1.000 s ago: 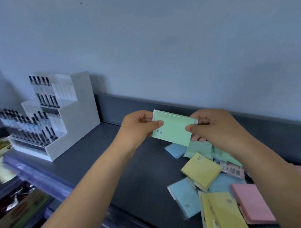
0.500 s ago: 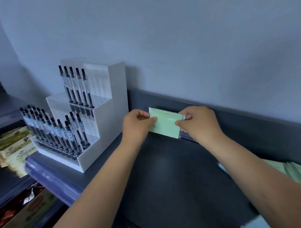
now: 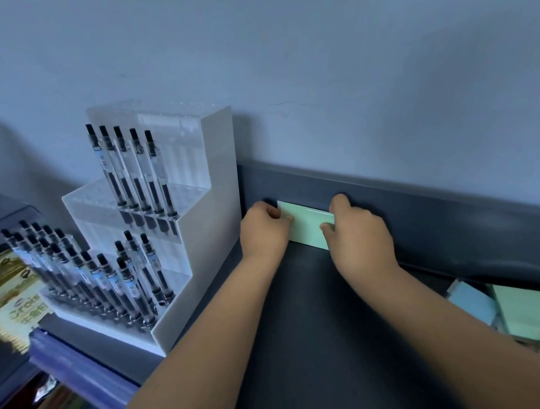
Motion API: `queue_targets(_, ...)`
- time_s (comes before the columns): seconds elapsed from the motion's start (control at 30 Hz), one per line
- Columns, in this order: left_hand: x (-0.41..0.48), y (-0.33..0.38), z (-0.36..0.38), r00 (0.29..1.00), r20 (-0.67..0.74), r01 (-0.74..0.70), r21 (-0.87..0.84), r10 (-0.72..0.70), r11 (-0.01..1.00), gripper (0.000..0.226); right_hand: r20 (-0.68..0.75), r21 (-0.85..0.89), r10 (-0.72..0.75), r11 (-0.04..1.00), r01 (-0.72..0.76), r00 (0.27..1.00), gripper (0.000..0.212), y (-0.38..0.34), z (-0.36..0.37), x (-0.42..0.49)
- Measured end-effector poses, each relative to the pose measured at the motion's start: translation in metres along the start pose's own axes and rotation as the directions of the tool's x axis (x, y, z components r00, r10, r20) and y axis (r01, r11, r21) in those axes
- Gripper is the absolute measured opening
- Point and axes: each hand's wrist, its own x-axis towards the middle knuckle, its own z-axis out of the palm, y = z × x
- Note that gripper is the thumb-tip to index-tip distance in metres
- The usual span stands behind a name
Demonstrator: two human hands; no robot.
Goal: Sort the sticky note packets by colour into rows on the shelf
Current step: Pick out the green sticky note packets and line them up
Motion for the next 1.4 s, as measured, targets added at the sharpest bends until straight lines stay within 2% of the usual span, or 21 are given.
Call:
queue_targets(0.23, -0.002, 0.005, -0.011, 0.999, -0.008, -0.049, 0.133, 0.050, 0.990, 0.023, 0.020, 0.028, 0.002, 1.000, -0.003, 1.000, 0.022, -0.006, -0.002, 0.000)
queue_targets(0.47, -0.010, 0.014, -0.016, 0.994, -0.012, -0.106, 0.181, 0.110, 0.978, 0.029, 0.045, -0.176, -0.019, 0.984, 0.027, 0.999, 0.022, -0.008, -0.008, -0.004)
queue_targets(0.57, -0.014, 0.018, -0.017, 0.991, -0.023, -0.124, 0.179, 0.130, 0.976, 0.033, 0.006, -0.133, -0.014, 0.991, 0.014, 1.000, 0.024, -0.003, -0.015, -0.005)
queue_targets(0.7, -0.024, 0.024, -0.019, 0.983, -0.060, -0.158, 0.192, 0.172, 0.969, 0.033, -0.019, -0.037, -0.014, 0.999, 0.014, 1.000, 0.013, 0.012, -0.036, -0.009)
queue_targets(0.8, -0.043, 0.033, -0.015, 0.959, -0.098, -0.237, 0.230, 0.265, 0.944, 0.031, -0.024, 0.009, 0.005, 1.000, -0.005, 1.000, 0.020, 0.031, -0.062, -0.017)
queue_targets(0.9, -0.071, 0.056, 0.001, 0.937, -0.060, -0.333, 0.151, 0.344, 0.931, 0.025, -0.041, 0.055, 0.089, 0.995, -0.087, 0.995, 0.027, 0.061, -0.093, -0.030)
queue_targets(1.0, -0.106, 0.090, 0.025, 0.936, 0.100, -0.336, -0.043, 0.338, 0.941, 0.018, 0.010, 0.073, 0.179, 0.981, -0.180, 0.984, 0.032, 0.099, -0.125, -0.049)
queue_targets(1.07, -0.130, 0.108, 0.042, 0.891, 0.263, -0.347, -0.131, 0.370, 0.929, 0.016, 0.103, 0.041, 0.230, 0.971, -0.235, 0.968, 0.032, 0.129, -0.147, -0.065)
queue_targets(1.1, -0.140, 0.115, 0.051, 0.845, 0.360, -0.365, -0.155, 0.396, 0.918, 0.013, 0.148, 0.026, 0.256, 0.965, -0.262, 0.955, 0.030, 0.146, -0.158, -0.074)
queue_targets(1.2, -0.169, 0.125, 0.078, 0.645, 0.619, -0.433, -0.187, 0.448, 0.882, 0.010, 0.220, 0.033, 0.335, 0.936, -0.350, 0.916, 0.025, 0.196, -0.193, -0.102)
queue_targets(1.3, -0.194, 0.133, 0.103, 0.524, 0.744, -0.547, -0.079, 0.415, 0.833, 0.024, 0.216, 0.071, 0.390, 0.908, -0.413, 0.895, 0.023, 0.232, -0.223, -0.126)
queue_targets(1.4, -0.217, 0.144, 0.121, 0.500, 0.766, -0.653, 0.028, 0.403, 0.757, 0.039, 0.216, 0.075, 0.416, 0.895, -0.440, 0.883, 0.023, 0.255, -0.242, -0.149)
